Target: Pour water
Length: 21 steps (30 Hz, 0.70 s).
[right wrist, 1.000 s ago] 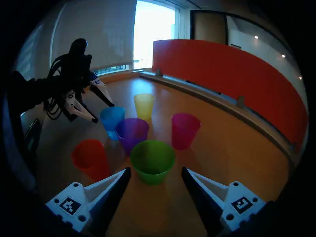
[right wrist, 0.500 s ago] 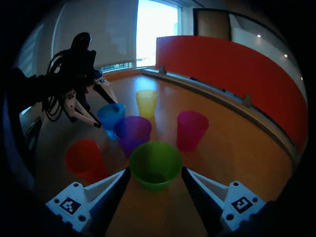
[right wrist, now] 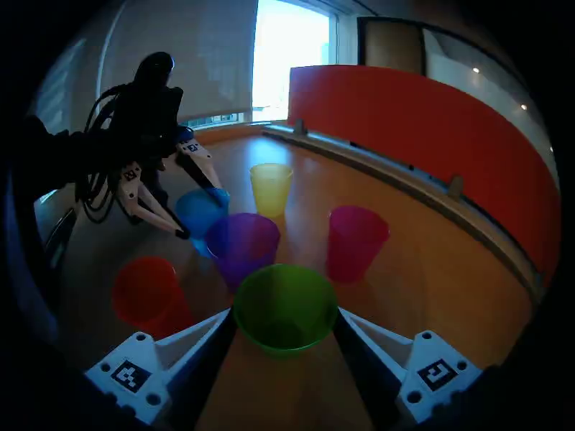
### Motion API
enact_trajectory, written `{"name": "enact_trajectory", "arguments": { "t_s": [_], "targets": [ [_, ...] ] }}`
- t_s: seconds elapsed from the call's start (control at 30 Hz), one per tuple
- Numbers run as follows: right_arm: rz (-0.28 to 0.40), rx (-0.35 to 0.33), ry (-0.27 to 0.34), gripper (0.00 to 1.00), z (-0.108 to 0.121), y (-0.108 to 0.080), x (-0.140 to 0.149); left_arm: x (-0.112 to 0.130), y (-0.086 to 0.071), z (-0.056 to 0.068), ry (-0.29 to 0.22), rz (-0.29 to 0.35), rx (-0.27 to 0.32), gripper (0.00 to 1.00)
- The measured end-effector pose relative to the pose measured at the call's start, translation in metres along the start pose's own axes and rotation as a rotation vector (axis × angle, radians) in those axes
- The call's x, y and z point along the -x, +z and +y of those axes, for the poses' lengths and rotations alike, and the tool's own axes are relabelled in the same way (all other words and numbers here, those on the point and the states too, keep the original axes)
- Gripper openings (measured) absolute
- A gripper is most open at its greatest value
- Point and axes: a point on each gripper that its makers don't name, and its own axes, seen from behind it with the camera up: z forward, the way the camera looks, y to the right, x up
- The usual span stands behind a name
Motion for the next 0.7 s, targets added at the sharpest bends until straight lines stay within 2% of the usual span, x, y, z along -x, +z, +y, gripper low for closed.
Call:
{"name": "enact_trajectory", "arguments": {
  "t_s": [0.33, 0.47, 0.7],
  "targets": [
    [0.009, -0.007, 0.004, 0.92, -0.0012, 0.0008, -0.0002, -0.0003, 0.0053, -0.0012, -0.018, 0.005, -0.003, 0.97],
    [0.011, -0.009, 0.007, 0.91, -0.0009, 0.0002, 0.0001, -0.0002, 0.007, 0.0004, -0.021, 0.007, 0.002, 0.86],
    [0.014, -0.014, 0.01, 0.91, -0.0018, -0.0006, 0.0009, -0.0011, 0.0066, -0.0003, -0.019, 0.012, -0.007, 0.85]
  ]
}}
